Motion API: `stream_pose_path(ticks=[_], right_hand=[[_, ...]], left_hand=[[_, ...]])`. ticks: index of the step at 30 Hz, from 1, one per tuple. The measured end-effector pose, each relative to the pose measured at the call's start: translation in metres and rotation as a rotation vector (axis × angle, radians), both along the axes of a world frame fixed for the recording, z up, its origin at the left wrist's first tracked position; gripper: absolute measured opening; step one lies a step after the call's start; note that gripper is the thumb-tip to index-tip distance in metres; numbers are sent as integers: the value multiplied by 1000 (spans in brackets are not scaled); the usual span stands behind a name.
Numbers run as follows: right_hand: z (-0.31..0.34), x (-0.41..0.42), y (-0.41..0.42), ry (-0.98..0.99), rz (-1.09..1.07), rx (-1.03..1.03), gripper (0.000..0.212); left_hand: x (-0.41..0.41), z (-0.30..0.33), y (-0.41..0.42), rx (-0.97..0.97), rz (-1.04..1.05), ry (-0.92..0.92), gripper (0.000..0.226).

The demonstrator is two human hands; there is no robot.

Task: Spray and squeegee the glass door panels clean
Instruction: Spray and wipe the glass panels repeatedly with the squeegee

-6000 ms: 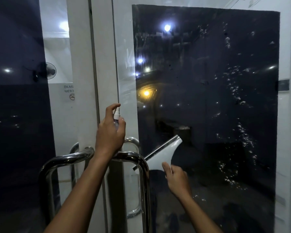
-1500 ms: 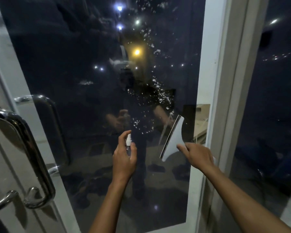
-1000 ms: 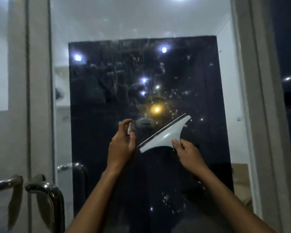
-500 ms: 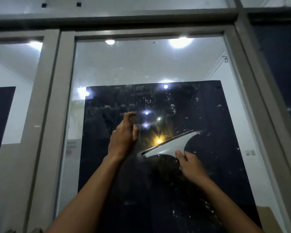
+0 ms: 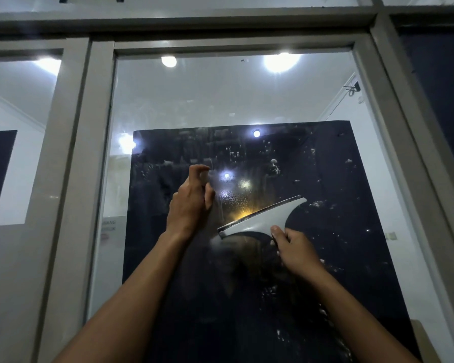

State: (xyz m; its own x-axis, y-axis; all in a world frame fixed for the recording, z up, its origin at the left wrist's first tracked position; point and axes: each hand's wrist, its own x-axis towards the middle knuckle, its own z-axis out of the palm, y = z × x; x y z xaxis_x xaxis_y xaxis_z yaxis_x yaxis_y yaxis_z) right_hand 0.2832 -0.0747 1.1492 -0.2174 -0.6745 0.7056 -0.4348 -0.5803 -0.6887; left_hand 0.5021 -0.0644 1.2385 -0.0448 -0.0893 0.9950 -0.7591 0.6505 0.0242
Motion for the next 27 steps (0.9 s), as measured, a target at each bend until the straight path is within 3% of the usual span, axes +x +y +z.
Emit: stream_pose_path(ticks=[9,15,21,24,27], right_hand=[[10,22,-11,-110,113,-13,44],[46,39,-16,-100,-20,-50,48],[134,42,-44,-120,-68,43,81],[145,42,-40,-138,-82,66,72],[100,43,-34,-87,-115,88,62]], left_hand=[[1,10,0,-17,-31,-29,29],[8,5,-3,-35,-88,-20,38],[21,9,-3,-69,-108,0,42],[25,8,-1,-66,-117,-1,43],[28,-3,0,-57,-127,-11,43]])
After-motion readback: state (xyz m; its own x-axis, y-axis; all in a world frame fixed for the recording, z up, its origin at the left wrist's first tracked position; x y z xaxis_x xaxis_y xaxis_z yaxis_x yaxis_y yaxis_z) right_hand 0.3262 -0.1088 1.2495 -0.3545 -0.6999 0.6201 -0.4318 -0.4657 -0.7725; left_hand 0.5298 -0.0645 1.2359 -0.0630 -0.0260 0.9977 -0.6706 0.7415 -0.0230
